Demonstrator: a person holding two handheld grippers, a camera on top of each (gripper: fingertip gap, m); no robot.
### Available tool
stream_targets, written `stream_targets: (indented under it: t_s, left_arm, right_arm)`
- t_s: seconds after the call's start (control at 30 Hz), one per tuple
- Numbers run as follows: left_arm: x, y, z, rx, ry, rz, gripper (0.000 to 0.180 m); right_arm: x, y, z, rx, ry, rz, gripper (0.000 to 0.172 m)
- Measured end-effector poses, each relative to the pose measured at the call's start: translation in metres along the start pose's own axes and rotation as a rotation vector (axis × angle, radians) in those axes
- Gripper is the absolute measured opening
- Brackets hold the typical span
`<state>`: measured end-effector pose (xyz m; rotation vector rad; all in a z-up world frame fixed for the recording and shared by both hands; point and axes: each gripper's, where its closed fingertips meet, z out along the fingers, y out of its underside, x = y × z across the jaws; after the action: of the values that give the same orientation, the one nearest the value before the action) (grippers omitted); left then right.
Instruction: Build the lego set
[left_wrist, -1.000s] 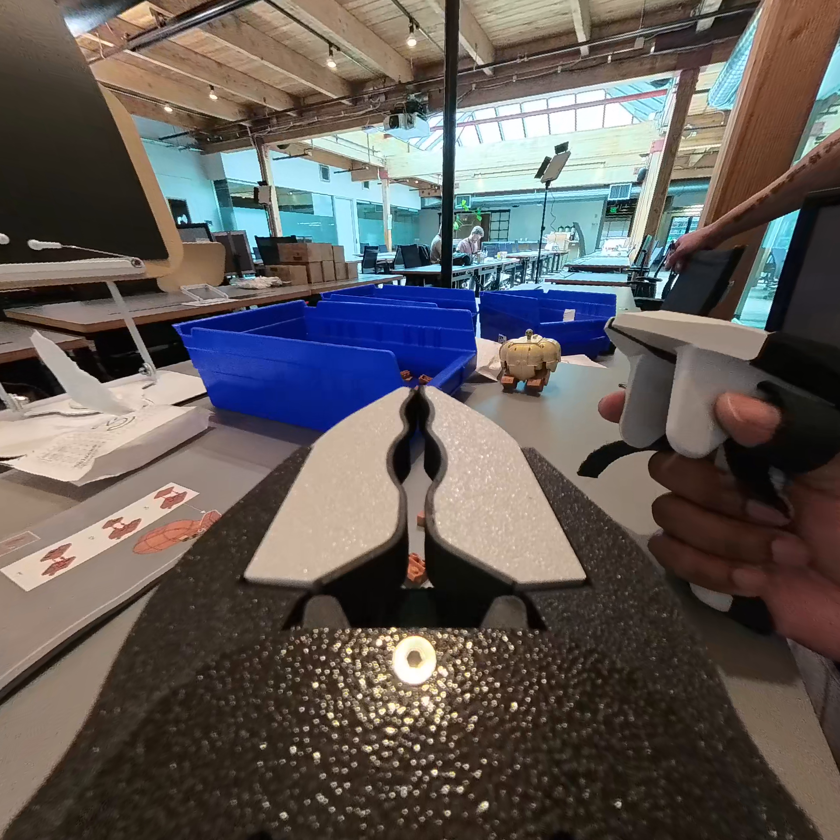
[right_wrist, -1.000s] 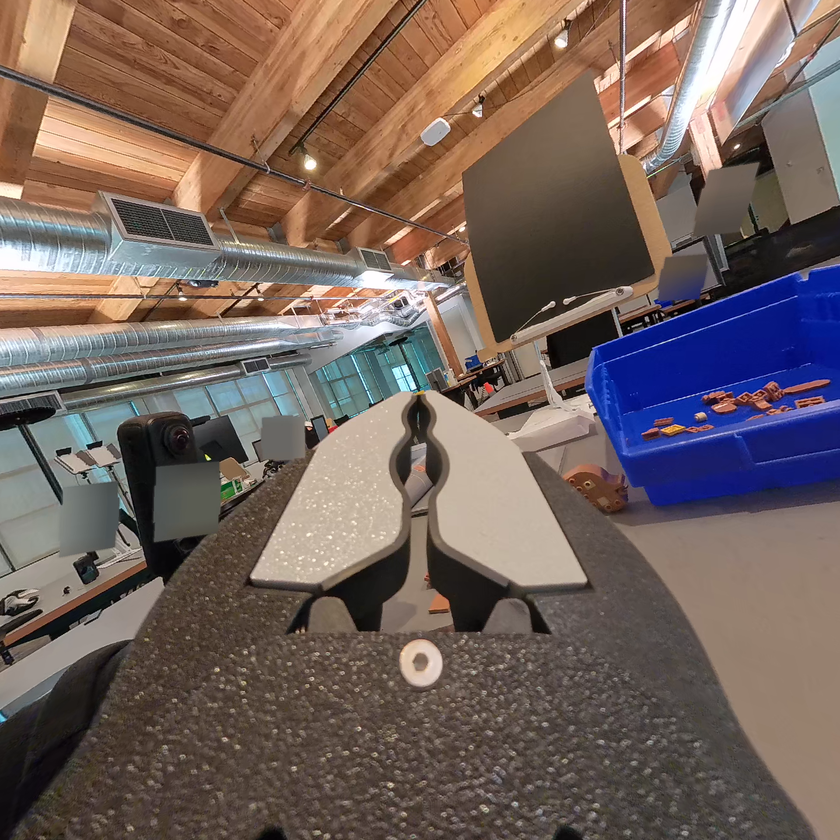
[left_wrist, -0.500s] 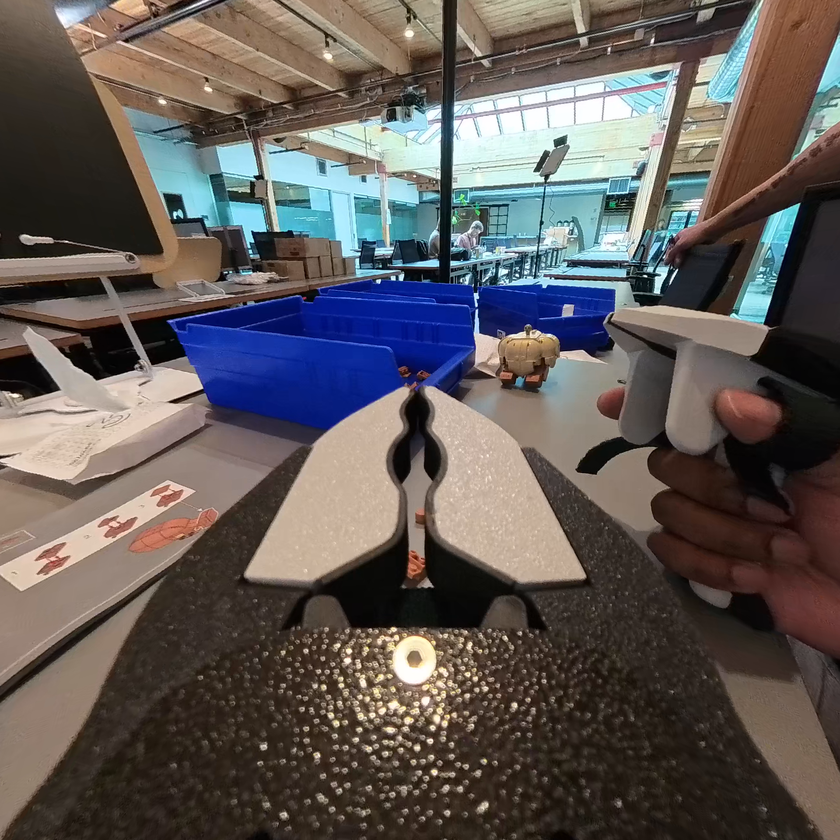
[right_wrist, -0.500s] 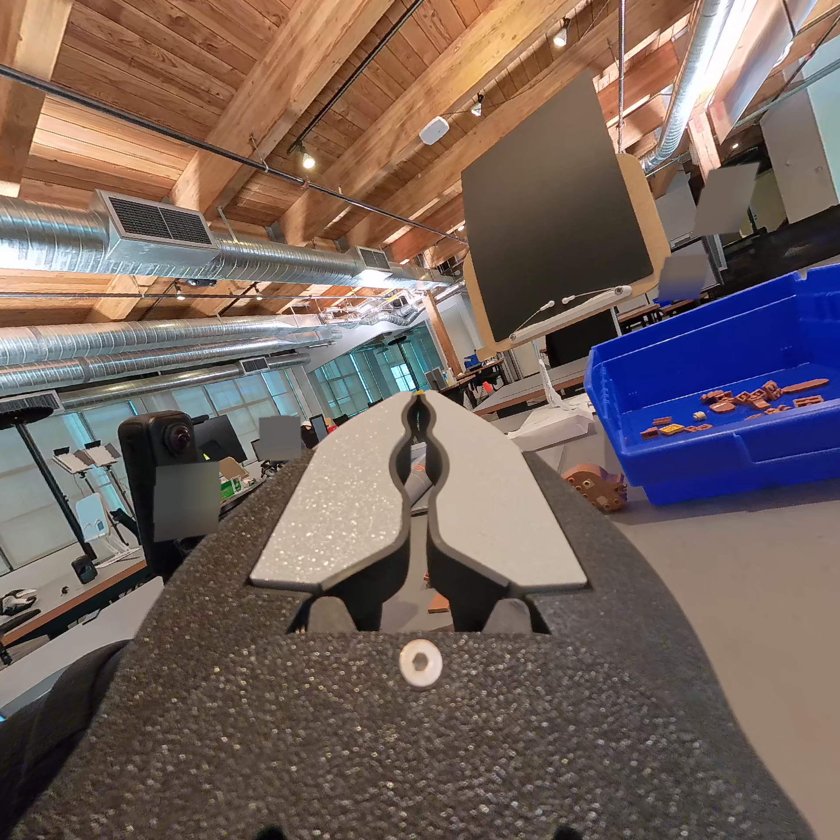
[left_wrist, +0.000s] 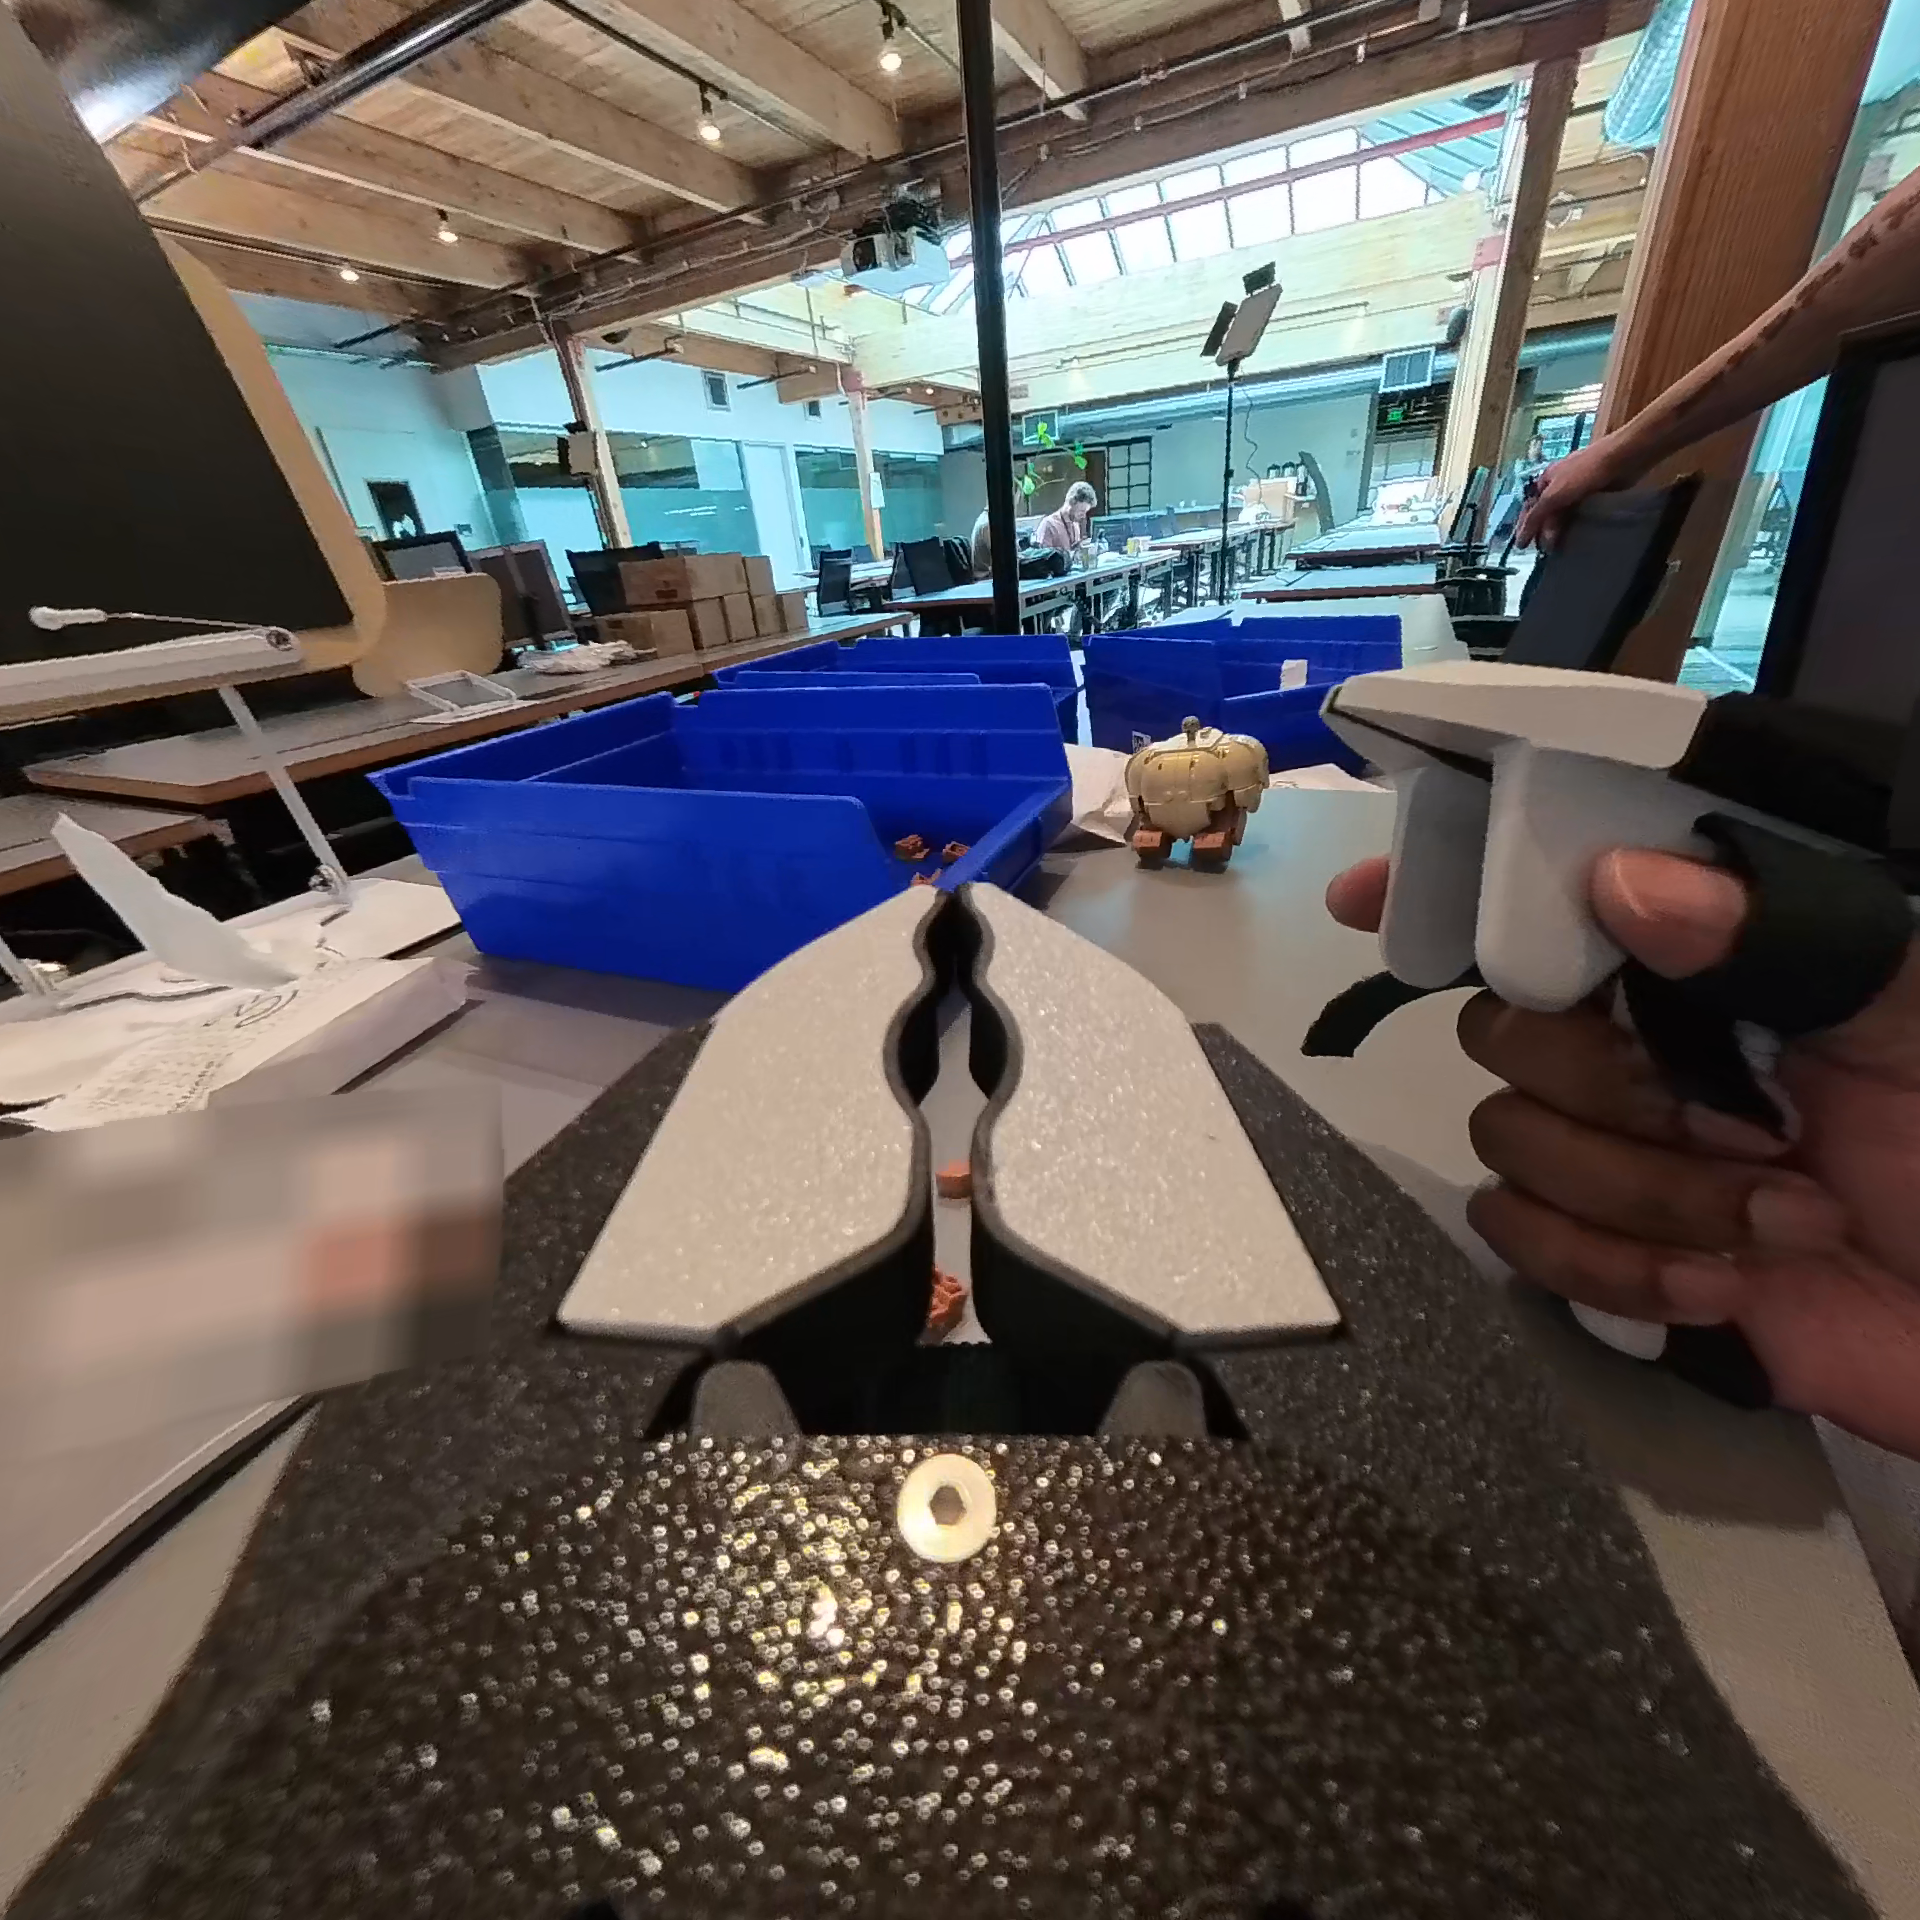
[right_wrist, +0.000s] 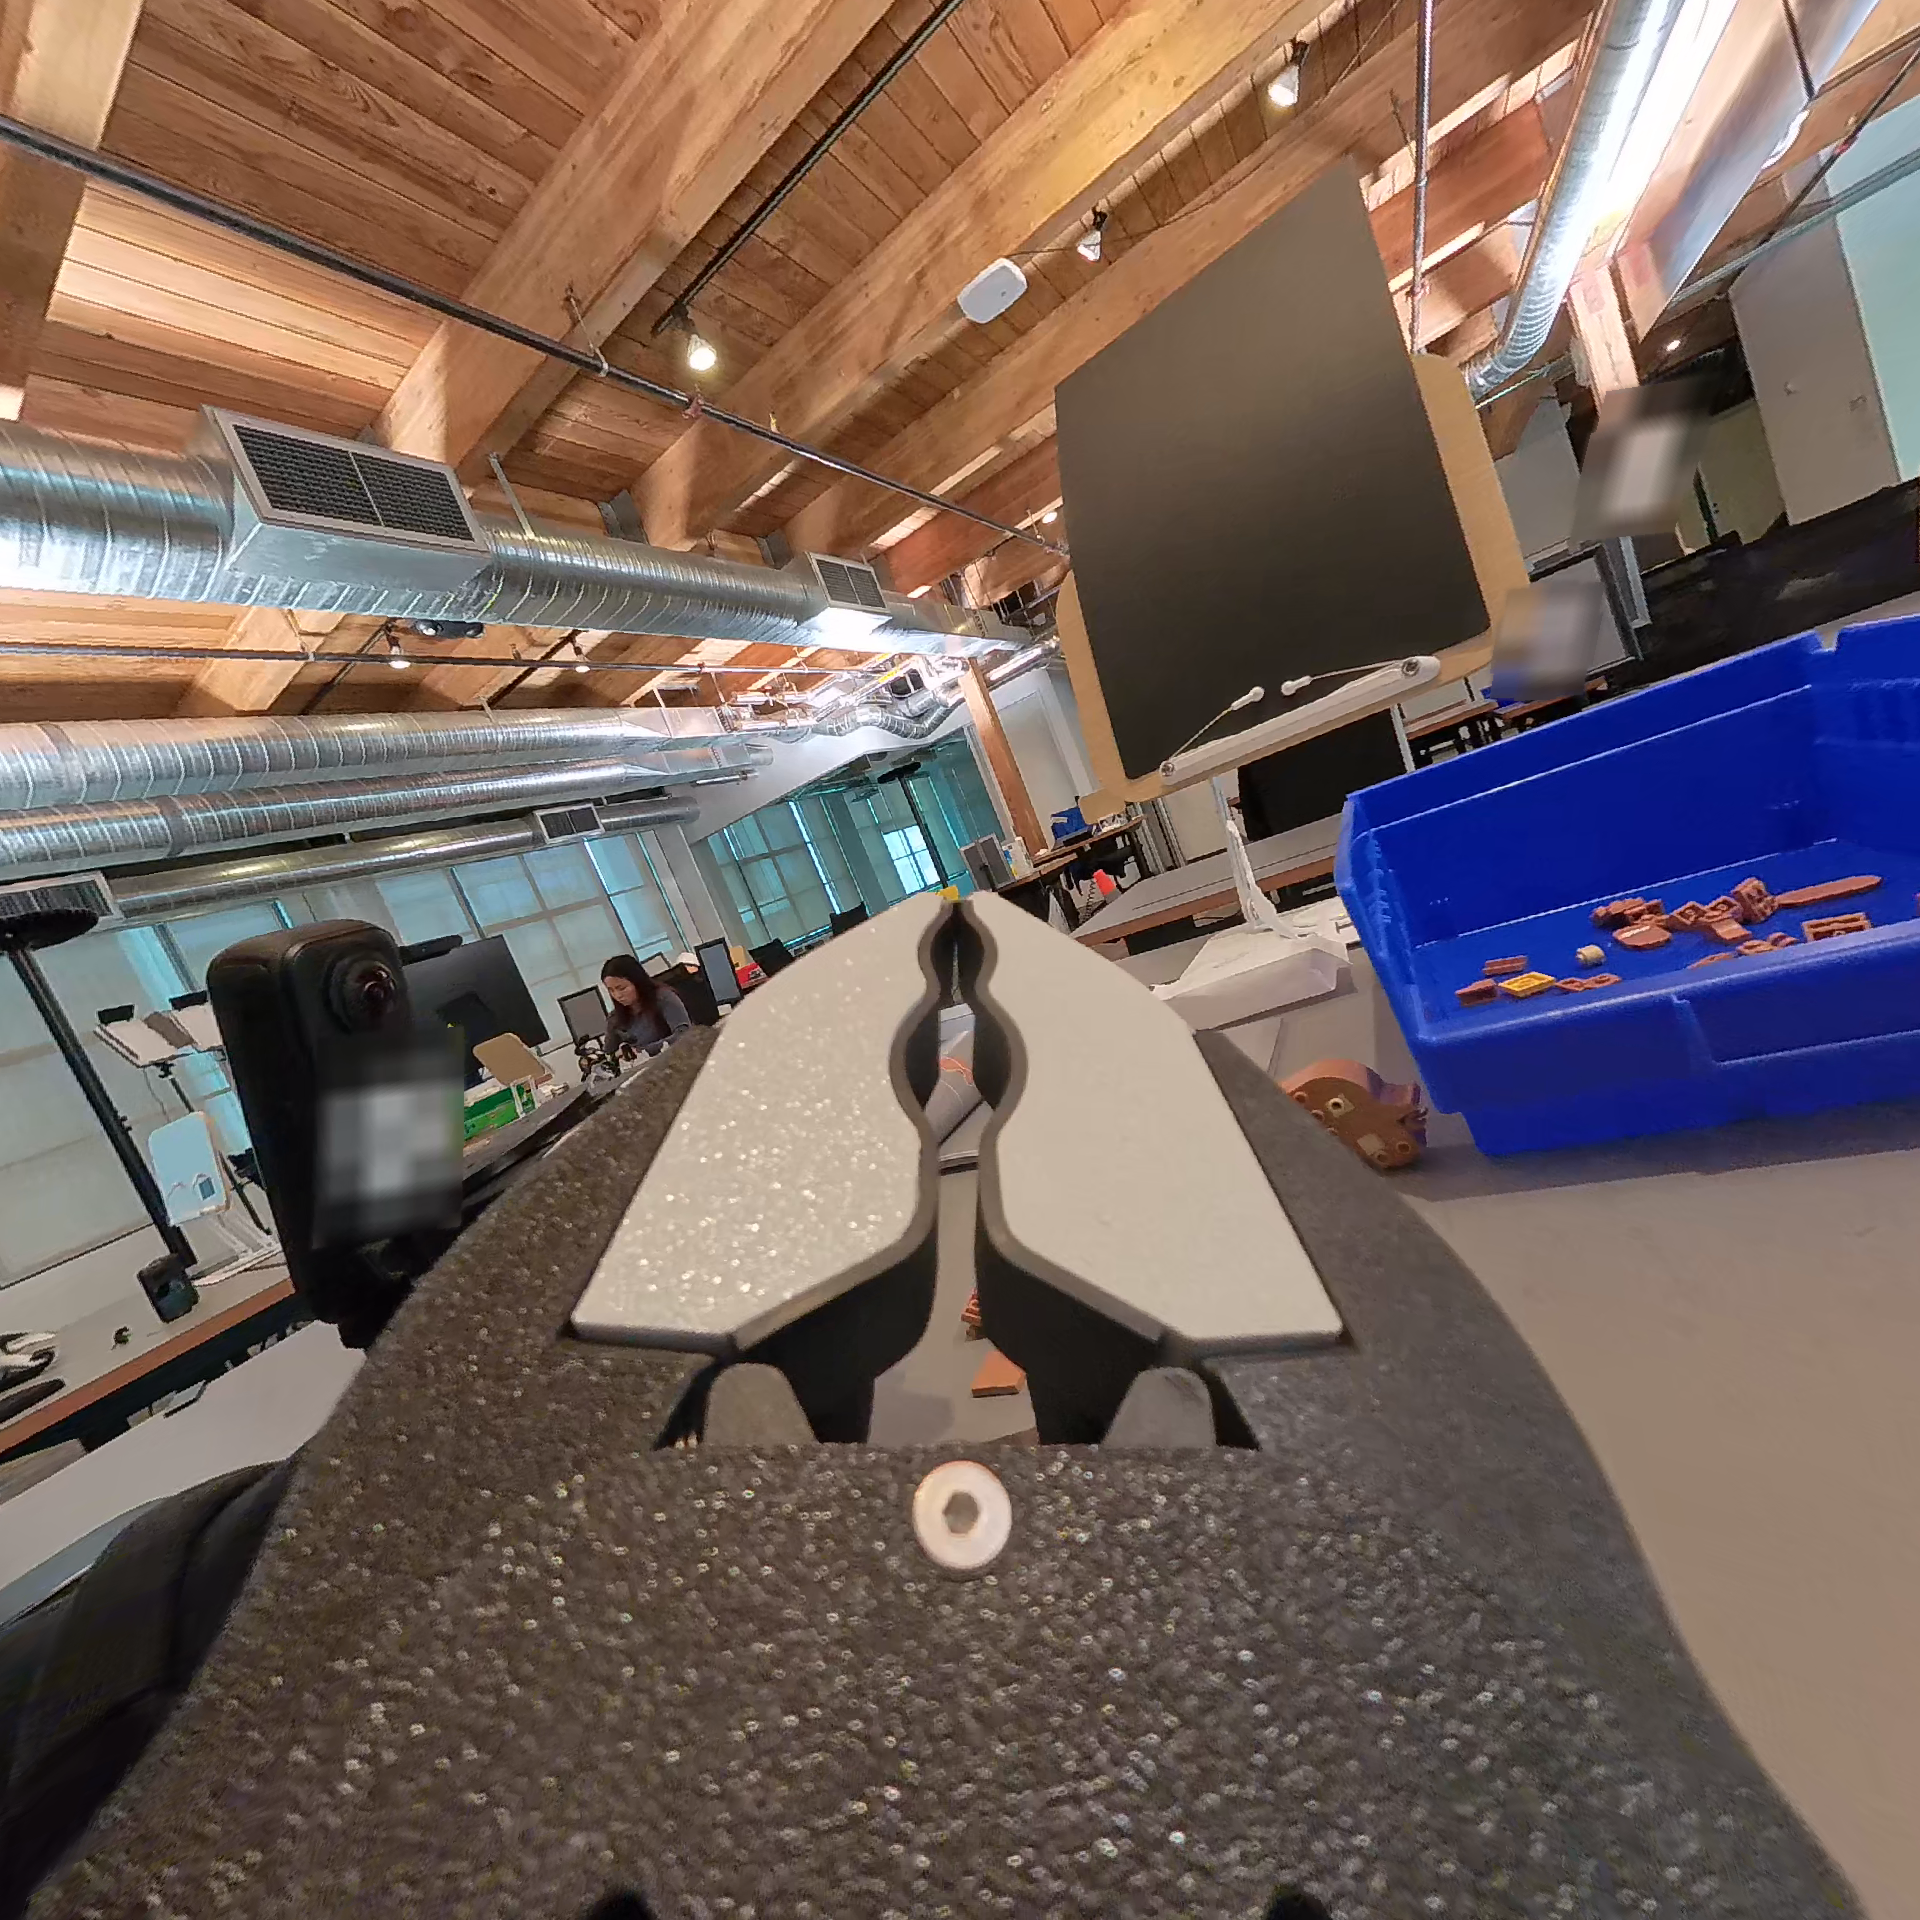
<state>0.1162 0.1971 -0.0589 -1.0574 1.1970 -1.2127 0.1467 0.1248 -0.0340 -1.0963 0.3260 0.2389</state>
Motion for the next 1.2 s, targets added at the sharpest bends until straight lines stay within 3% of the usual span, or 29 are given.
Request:
stream_targets:
  t_s: [0.53, 0.7, 0.83, 0.93, 1.03, 1.2]
  left_arm:
    - [0.006, 0.0, 0.0, -0.004, 0.053, -0.04, 0.0]
    - [0.047, -0.011, -0.019, 0.003, 0.358, -0.421, 0.0]
    - [0.084, -0.036, -0.057, 0.087, 0.603, -0.525, 0.0]
    - [0.112, -0.053, -0.095, 0.098, 0.875, -0.618, 0.0]
    - [0.114, -0.055, -0.108, 0.076, 0.904, -0.559, 0.0]
    - [0.102, -0.063, -0.099, 0.098, 0.888, -0.569, 0.0]
  right_arm:
    - [0.0, 0.0, 0.0, -0.001, -0.004, 0.01, 0.0]
    - [-0.009, 0.003, 0.001, -0.125, -0.06, 0.099, 0.0]
    - [-0.056, -0.009, -0.013, -0.182, -0.301, 0.144, 0.0]
    - [-0.088, -0.007, -0.036, -0.242, -0.479, 0.226, 0.0]
    - [-0.098, 0.0, -0.046, -0.284, -0.518, 0.232, 0.0]
    - [-0.085, 0.001, -0.032, -0.275, -0.448, 0.214, 0.0]
